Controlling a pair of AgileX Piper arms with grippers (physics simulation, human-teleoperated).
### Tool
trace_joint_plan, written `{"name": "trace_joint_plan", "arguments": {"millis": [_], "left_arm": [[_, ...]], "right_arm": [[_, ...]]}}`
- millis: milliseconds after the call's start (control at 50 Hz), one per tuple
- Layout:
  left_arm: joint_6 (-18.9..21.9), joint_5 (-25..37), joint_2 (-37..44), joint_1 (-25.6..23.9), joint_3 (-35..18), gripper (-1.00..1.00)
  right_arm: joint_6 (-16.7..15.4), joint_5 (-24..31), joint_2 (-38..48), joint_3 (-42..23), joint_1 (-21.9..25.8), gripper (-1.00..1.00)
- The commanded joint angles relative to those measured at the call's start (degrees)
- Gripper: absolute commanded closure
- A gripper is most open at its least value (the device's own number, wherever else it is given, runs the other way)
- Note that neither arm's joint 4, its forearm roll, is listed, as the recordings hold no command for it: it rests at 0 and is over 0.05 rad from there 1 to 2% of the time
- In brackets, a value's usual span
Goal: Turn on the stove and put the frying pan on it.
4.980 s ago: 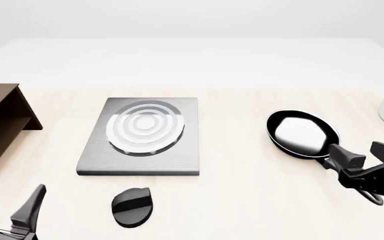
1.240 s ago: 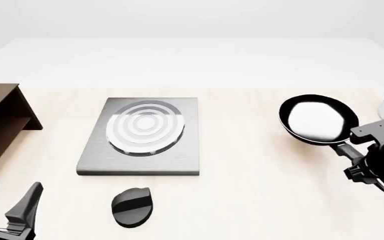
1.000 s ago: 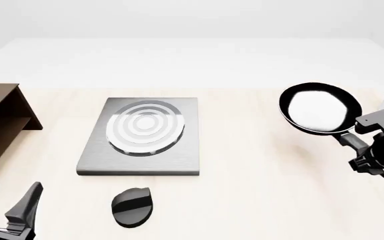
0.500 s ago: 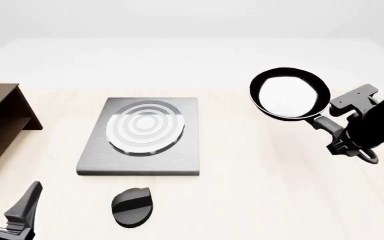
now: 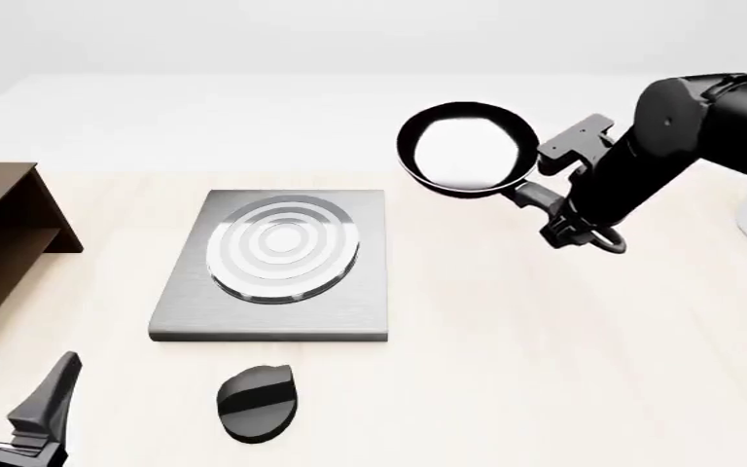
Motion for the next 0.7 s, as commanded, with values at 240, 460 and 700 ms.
{"name": "trace_joint_plan", "arguments": {"millis": [240, 460, 700], "left_arm": [[-0.9, 0.3, 0.0, -0.1, 0.1, -1.00], [-0.7, 0.2, 0.0, 0.0, 0.1, -1.00], [-0.7, 0.2, 0.0, -0.1, 0.1, -1.00]], "right_arm": [[2.5, 3.1, 8.0, -13.3, 10.7, 1.00], [3.7, 3.3, 10.4, -15.6, 15.1, 1.00], [5.0, 2.9, 12.2, -16.4, 19.7, 1.00]]}}
